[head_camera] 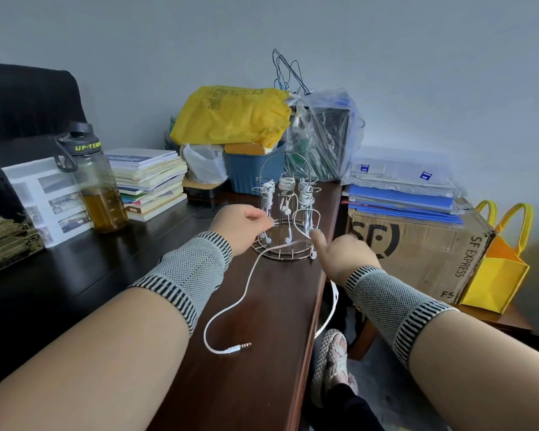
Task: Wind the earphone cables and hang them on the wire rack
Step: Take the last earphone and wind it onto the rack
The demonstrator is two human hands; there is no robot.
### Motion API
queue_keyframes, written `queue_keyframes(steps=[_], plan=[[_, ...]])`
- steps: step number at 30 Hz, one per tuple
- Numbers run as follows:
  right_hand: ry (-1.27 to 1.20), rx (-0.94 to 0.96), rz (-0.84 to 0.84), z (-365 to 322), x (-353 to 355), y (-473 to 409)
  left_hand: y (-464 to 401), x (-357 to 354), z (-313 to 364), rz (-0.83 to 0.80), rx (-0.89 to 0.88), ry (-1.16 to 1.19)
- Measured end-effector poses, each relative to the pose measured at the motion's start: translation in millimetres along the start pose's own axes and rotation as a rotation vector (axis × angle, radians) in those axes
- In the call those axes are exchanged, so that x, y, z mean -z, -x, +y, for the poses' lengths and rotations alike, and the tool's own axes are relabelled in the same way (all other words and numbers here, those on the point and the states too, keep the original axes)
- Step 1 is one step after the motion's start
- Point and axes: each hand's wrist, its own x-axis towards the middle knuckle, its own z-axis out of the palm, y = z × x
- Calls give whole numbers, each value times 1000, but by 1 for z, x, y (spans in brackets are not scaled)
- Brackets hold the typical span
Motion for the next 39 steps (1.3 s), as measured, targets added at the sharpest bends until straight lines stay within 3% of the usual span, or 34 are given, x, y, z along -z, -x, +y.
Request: queue_keyframes(steps=[3, 10, 20, 26, 31, 39], plan=[[-136, 26, 144, 8, 9, -15, -13, -12, 4, 25, 29, 30], [-385, 39, 197, 16, 2, -52, -30, -31, 12, 27, 45, 24], [-374, 192, 203, -3, 1, -67, -40, -40, 13, 69, 72, 80], [-589, 243, 57, -15, 14, -54, -41, -40, 10, 44, 82, 166], [-588, 276, -12, -27, 17, -52, -43, -45, 9, 7, 97, 221], [-1013, 61, -100, -42, 13, -53, -46, -43, 11, -97, 146, 307]])
